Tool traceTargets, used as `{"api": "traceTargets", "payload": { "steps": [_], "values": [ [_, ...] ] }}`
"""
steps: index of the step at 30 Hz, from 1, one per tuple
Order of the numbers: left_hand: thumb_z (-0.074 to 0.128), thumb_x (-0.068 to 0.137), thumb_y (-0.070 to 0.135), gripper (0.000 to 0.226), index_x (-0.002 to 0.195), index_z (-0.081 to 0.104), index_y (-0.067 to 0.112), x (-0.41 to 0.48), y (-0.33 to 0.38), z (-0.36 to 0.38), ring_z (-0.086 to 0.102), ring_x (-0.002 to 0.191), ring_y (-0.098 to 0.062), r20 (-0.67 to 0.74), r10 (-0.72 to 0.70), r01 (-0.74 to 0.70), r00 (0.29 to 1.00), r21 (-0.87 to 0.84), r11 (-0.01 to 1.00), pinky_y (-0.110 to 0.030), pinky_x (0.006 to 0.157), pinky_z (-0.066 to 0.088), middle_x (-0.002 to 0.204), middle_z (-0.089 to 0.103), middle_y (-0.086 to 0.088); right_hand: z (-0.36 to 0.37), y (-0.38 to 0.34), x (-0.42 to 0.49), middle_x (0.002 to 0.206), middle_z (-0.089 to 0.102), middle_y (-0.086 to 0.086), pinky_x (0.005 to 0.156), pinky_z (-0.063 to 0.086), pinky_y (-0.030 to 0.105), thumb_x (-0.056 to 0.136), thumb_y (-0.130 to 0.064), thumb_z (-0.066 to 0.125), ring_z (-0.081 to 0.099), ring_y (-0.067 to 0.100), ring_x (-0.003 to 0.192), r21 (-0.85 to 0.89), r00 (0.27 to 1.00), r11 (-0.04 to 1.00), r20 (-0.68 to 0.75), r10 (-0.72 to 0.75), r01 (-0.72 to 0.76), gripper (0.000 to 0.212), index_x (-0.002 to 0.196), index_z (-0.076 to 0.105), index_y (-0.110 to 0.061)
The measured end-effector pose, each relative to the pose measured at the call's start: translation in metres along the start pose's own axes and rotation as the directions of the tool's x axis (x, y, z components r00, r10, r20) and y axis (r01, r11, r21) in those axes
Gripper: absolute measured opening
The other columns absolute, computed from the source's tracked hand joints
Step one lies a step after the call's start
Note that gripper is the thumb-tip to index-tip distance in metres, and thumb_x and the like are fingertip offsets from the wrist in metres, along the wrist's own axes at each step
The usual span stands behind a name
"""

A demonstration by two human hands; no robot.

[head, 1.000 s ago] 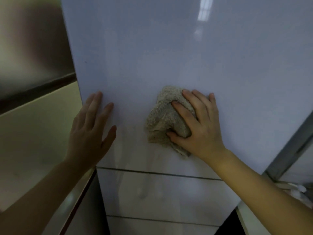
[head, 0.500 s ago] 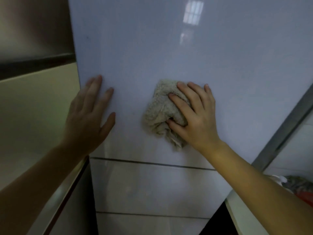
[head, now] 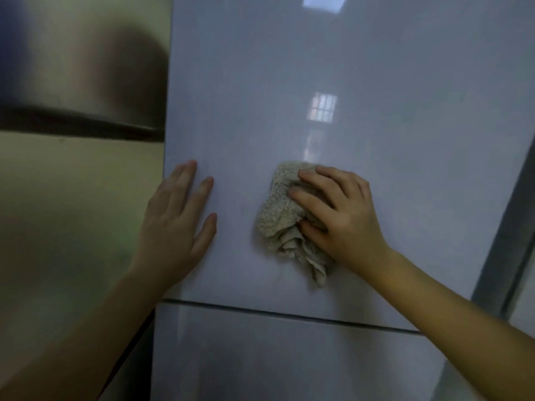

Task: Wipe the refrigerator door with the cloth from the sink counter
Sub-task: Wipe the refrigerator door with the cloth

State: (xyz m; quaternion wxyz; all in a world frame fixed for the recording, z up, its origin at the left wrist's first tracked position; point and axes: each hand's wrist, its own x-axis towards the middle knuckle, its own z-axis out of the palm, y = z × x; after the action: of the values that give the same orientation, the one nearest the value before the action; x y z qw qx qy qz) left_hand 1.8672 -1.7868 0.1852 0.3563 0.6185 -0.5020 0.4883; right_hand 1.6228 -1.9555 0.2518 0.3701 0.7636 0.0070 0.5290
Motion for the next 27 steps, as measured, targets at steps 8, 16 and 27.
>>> {"api": "traceTargets", "payload": {
  "steps": [8,16,27],
  "values": [
    [0.041,0.100,0.037,0.052,0.140,0.053,0.006,-0.043,-0.005,0.021,0.043,0.141,-0.037,-0.146,-0.018,0.016,0.989,-0.011,1.000,-0.047,0.112,0.036,0.156,0.041,-0.018,0.022,-0.026,-0.034,0.147,0.057,0.006,0.106,0.037,0.048,0.093,-0.045,0.065,0.051,0.033,0.135,-0.061,0.997,0.997,-0.063,0.047,-0.051,0.042,0.127,0.071,-0.022],
    [0.043,0.101,0.033,0.046,0.130,0.060,0.003,-0.111,-0.002,0.034,0.051,0.131,-0.040,-0.173,0.043,-0.048,0.984,-0.022,0.999,-0.051,0.107,0.044,0.149,0.048,-0.020,0.024,-0.076,-0.099,0.152,0.051,0.008,0.107,0.036,0.048,0.080,-0.062,0.070,0.047,0.034,0.139,-0.065,0.994,0.996,0.096,-0.054,0.061,0.066,0.133,0.067,-0.022],
    [0.041,0.099,0.035,0.051,0.137,0.055,0.005,-0.151,-0.003,0.056,0.044,0.141,-0.036,-0.127,0.142,-0.132,0.982,0.086,0.987,-0.046,0.110,0.040,0.154,0.044,-0.018,0.047,-0.108,-0.137,0.149,0.055,0.007,0.105,0.038,0.048,0.085,-0.052,0.070,0.050,0.033,0.136,-0.092,0.999,0.996,-0.045,-0.005,0.001,0.053,0.129,0.069,-0.023]
  ]
}}
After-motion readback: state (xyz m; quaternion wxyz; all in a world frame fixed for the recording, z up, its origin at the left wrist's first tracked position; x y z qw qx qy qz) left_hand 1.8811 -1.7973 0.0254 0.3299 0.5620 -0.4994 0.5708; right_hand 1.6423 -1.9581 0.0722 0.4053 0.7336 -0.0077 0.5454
